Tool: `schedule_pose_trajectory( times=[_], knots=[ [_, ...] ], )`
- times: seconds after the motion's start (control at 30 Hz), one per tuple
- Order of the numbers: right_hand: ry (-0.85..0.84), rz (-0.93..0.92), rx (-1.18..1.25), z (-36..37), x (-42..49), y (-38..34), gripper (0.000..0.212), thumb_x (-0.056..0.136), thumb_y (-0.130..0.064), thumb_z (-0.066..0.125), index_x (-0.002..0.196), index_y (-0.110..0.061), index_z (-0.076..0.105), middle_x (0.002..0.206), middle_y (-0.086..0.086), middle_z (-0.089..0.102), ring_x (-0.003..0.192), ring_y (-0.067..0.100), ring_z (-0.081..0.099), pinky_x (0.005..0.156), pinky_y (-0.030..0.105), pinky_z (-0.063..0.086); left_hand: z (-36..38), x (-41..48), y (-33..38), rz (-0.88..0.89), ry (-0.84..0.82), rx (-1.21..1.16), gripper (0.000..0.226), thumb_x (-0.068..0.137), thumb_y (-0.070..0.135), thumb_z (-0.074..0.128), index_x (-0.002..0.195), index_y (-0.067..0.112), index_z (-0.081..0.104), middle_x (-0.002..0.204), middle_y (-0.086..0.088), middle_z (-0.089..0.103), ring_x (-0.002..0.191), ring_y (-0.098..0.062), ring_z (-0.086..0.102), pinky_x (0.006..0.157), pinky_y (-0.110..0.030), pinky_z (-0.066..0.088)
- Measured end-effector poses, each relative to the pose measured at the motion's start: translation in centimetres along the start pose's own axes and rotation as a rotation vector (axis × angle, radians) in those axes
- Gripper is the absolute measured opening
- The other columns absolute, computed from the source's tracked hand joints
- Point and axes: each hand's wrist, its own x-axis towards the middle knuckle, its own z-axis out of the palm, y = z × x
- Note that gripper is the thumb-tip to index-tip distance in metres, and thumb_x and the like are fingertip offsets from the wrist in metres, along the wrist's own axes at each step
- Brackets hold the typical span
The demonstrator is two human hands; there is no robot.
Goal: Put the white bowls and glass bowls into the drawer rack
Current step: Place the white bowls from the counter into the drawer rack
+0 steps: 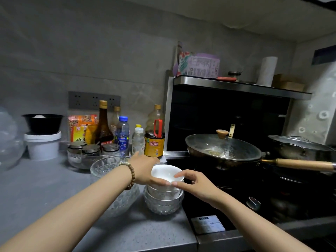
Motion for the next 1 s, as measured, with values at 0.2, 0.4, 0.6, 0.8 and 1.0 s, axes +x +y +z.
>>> schedule_pose_trajectory(
  times=[0.2, 0.4, 0.6, 0.8, 1.0],
  knots=[
    [0.043, -0.047, 0.026, 0.3, 0.0, 0.3, 0.025, 0.075, -0.035, 0.076, 0.084, -0.014, 0.065, 0.095, -0.002, 0.069, 0.096, 0.007, 0.062, 0.084, 0.016, 0.044, 0.5, 0.3, -0.3, -0.031, -0.041, 0.01, 0.089, 0.066, 0.082, 0.047, 0.129, 0.019, 0.045, 0.128, -0.002, 0.058, 0.117, -0.024, 0.051, 0.107, -0.045, 0.024],
    [0.106, -0.094, 0.1, 0.0, 0.2, 0.1, 0.025, 0.071, -0.035, 0.08, 0.074, -0.015, 0.065, 0.08, -0.008, 0.07, 0.089, 0.004, 0.066, 0.085, 0.019, 0.048, 0.3, -0.2, -0.7, -0.023, 0.008, -0.267, 0.092, 0.064, 0.077, 0.055, 0.136, 0.021, 0.039, 0.133, -0.001, 0.053, 0.119, -0.021, 0.051, 0.1, -0.035, 0.041],
    [0.252, -0.139, 0.335, -3.0, -0.6, -3.5, 0.017, 0.074, -0.019, 0.077, 0.075, -0.006, 0.066, 0.069, -0.003, 0.073, 0.066, 0.0, 0.065, 0.062, 0.009, 0.047, -1.5, -0.9, 0.8, 0.089, 0.282, -0.716, 0.098, 0.058, 0.074, 0.055, 0.14, 0.026, 0.031, 0.139, 0.002, 0.046, 0.115, -0.008, 0.048, 0.085, -0.015, 0.041],
    [0.309, -0.071, 0.496, -7.1, -5.4, -6.0, 0.055, 0.061, -0.05, 0.072, 0.091, -0.004, 0.071, 0.083, 0.003, 0.076, 0.077, 0.007, 0.069, 0.07, 0.011, 0.05, -2.3, -0.8, 7.1, 0.147, 0.316, -1.422, 0.096, 0.058, 0.067, 0.071, 0.134, 0.022, 0.034, 0.115, 0.01, 0.057, 0.103, -0.006, 0.06, 0.083, -0.024, 0.056],
    [0.259, 0.16, 0.397, -9.9, -12.6, -3.0, 0.059, 0.056, -0.068, 0.063, 0.095, -0.024, 0.072, 0.104, -0.002, 0.075, 0.103, 0.009, 0.068, 0.108, 0.041, 0.036, 0.2, -1.7, 15.6, 0.168, 0.143, -1.632, 0.071, 0.052, 0.072, 0.071, 0.103, 0.022, 0.061, 0.092, 0.004, 0.075, 0.086, -0.009, 0.071, 0.066, -0.026, 0.057]
  ],
)
